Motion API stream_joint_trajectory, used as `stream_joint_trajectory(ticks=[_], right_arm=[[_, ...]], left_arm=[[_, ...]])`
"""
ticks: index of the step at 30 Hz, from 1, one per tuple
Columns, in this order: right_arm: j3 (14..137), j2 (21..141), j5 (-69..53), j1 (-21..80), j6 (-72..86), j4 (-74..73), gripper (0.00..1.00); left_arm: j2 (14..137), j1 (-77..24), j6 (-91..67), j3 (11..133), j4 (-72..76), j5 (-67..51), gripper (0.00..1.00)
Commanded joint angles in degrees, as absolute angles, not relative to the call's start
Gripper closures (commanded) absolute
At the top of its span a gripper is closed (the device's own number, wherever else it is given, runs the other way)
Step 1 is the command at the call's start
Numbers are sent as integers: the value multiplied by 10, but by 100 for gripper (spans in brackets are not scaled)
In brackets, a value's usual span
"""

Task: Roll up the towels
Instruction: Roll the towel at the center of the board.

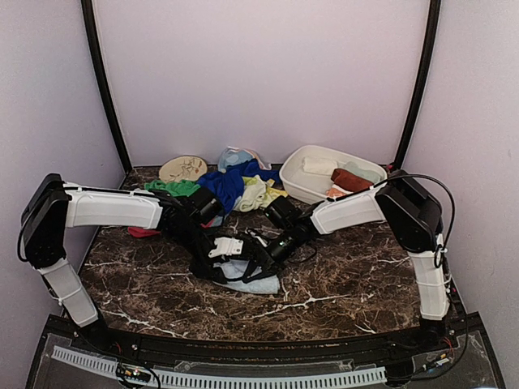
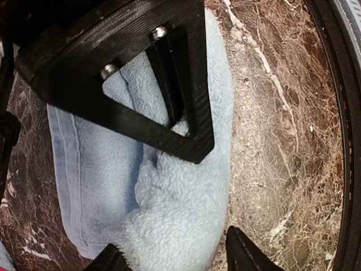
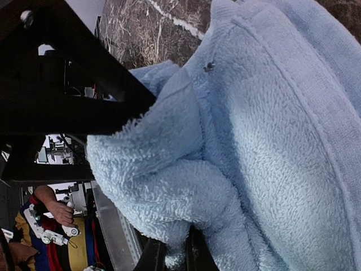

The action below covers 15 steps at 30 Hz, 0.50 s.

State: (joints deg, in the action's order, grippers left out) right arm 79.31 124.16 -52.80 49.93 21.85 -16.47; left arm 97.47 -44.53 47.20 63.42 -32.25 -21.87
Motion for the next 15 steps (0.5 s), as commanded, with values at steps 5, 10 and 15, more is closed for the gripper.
stream_joint_trajectory(ticks=[5, 10, 15], right_arm=[[744, 1281, -476, 495, 283, -204, 100], [737, 1280, -462, 485, 287, -196, 100], [751, 1285, -450, 483, 282, -209, 100]], left_arm=[[943, -469, 471, 655, -321, -84, 43], [899, -450, 462, 644, -349, -53, 42], [894, -450, 446, 668, -379, -59, 44]])
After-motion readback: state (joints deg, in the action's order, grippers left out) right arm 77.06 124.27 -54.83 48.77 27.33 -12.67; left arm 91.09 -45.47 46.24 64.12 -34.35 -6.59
